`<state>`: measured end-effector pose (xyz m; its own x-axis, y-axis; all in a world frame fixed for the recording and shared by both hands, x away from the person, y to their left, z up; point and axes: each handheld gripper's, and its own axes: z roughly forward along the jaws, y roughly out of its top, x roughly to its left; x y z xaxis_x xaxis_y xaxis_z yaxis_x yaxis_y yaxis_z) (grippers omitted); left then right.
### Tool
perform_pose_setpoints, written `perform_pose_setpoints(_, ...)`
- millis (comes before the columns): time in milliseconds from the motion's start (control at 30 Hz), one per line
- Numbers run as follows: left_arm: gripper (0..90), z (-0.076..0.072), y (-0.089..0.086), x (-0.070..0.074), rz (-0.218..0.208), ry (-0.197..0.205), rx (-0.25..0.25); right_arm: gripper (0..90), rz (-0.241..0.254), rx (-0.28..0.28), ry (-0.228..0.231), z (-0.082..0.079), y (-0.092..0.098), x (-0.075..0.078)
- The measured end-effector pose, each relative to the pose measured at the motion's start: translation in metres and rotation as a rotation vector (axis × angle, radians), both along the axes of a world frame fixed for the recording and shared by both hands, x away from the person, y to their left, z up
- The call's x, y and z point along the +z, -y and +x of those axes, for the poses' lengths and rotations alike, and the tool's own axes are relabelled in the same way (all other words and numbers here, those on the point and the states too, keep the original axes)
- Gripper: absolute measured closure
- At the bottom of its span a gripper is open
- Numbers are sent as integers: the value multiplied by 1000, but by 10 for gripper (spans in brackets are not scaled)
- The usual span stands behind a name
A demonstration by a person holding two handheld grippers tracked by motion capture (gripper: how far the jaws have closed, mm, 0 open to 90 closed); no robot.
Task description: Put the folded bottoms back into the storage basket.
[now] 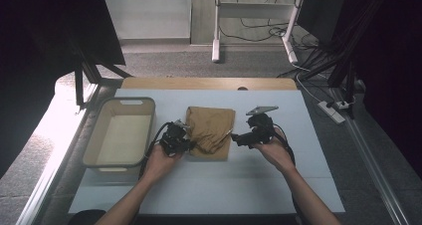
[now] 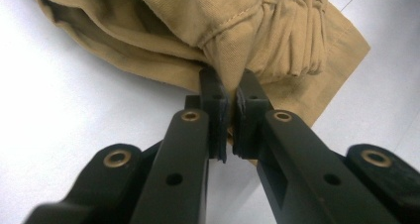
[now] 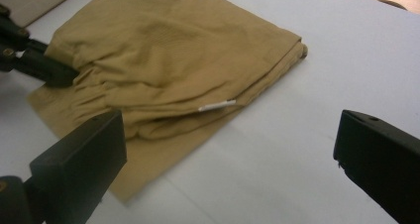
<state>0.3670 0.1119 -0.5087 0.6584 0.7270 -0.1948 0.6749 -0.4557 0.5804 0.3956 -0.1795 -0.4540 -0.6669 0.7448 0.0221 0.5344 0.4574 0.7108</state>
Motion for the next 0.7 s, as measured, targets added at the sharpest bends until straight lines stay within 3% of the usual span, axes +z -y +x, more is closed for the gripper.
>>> perform_pose_setpoints(333,843,0,0,-1,6,-2,-3,3,-35,-22,-20,41,-20,-8)
perform_pose_setpoints(700,842,1,1,-1,13,-4,-8,4,-73,-85,-28,82,-26,-24)
